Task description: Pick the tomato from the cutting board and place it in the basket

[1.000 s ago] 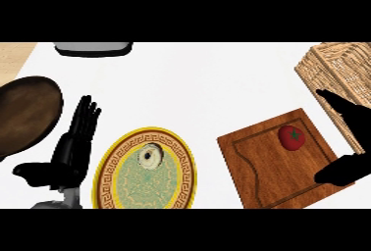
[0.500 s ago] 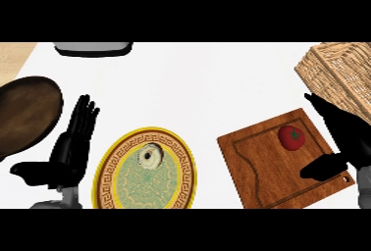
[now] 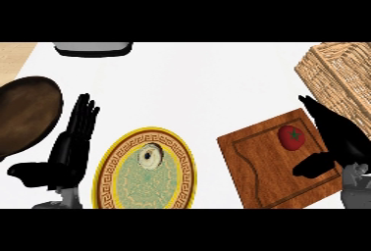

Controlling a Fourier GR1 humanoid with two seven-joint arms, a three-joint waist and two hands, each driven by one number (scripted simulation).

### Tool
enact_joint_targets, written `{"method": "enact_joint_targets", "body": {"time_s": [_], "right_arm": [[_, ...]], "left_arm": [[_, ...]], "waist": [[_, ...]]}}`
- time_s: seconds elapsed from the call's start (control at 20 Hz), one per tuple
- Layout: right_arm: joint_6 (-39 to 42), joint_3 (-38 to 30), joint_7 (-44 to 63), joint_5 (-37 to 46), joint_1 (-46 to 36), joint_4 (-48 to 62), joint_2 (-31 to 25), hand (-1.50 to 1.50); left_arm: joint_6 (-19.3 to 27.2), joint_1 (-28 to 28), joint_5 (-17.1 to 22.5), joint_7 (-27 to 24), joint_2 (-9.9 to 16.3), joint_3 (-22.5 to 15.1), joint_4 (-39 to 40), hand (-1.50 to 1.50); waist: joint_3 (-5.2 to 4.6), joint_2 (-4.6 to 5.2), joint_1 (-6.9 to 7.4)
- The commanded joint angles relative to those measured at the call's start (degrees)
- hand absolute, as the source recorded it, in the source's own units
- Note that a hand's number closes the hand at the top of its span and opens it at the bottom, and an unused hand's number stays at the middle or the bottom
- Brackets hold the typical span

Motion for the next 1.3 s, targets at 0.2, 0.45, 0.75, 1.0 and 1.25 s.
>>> {"method": "enact_joint_targets", "body": {"time_s": [0.2, 0.45, 0.75, 1.0, 1.25], "right_arm": [[3.27, -3.26, -3.89, 2.79, -2.13, 7.40, 2.09, -1.50], [1.64, -4.81, -7.67, 5.21, -3.51, 12.59, 3.69, -1.50], [3.20, -6.81, -8.84, 5.98, -7.54, 16.06, 5.28, -1.50], [0.65, -5.90, -12.42, 8.86, 1.48, 11.63, 7.03, -1.50], [-2.90, -5.50, -15.06, 12.16, 0.35, 17.49, 8.70, -1.50]], "left_arm": [[-1.16, 1.55, -1.46, -1.44, -2.42, -0.53, 0.91, 0.00], [-3.17, -1.82, -0.52, -2.70, -1.17, 3.38, 4.06, 0.00], [-1.99, -2.65, -3.28, 0.30, -2.97, 1.36, 2.90, 0.00], [-3.32, -0.67, -1.64, 2.89, -2.09, 4.06, -1.95, 0.00], [-6.26, 2.19, -0.36, 0.68, -1.95, 4.61, -0.95, 0.00]], "waist": [[0.00, 0.03, 0.07], [0.00, 0.07, 0.06], [0.01, 0.09, 0.13], [0.01, 0.00, -0.06], [0.01, 0.01, 0.05]]}}
